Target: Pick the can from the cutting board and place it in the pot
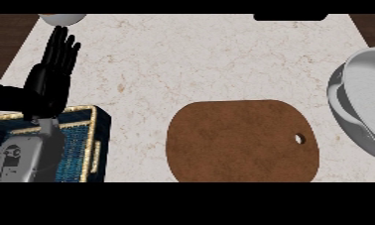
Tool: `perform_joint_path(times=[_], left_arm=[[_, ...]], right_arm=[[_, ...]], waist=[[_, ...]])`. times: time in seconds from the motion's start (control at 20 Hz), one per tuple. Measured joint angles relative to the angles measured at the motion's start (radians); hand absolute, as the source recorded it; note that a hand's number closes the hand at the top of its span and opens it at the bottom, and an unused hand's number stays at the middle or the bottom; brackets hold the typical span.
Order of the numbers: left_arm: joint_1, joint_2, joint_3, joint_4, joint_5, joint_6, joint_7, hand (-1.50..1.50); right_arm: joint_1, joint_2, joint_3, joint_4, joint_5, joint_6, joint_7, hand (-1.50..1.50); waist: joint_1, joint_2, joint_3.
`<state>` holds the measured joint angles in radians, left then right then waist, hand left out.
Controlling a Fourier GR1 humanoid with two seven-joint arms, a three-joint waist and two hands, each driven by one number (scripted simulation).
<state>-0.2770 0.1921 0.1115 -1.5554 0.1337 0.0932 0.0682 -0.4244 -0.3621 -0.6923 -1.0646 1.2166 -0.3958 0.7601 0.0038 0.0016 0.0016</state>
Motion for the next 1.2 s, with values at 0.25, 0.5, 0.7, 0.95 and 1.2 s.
perform_joint_path(times=[0.25, 0.5, 0.7, 0.95, 1.2], left_arm=[[0.018, -0.001, 0.001, 0.007, -0.005, -0.011, -0.021, 0.00], [0.012, -0.002, 0.003, 0.004, -0.006, -0.007, -0.013, 0.00], [0.006, 0.015, 0.022, 0.004, 0.004, -0.016, -0.002, 0.00], [0.018, 0.001, 0.014, -0.001, -0.010, -0.005, -0.006, 0.00], [0.027, -0.007, 0.009, 0.004, -0.021, -0.008, -0.029, 0.00]], right_arm=[[-0.015, -0.017, 0.015, 0.016, -0.080, -0.101, -0.116, -1.50], [-0.030, 0.002, -0.007, -0.050, -0.165, -0.224, -0.161, -1.50], [-0.003, 0.018, -0.042, -0.128, -0.263, -0.300, -0.190, -1.50], [0.101, 0.062, -0.065, -0.290, -0.385, -0.365, -0.246, -1.50], [0.250, 0.116, -0.084, -0.485, -0.500, -0.397, -0.299, -1.50]], waist=[[0.000, -0.001, -0.001], [-0.004, -0.002, -0.001], [-0.008, -0.003, -0.001], [-0.014, -0.005, -0.002], [-0.017, -0.005, -0.002]])
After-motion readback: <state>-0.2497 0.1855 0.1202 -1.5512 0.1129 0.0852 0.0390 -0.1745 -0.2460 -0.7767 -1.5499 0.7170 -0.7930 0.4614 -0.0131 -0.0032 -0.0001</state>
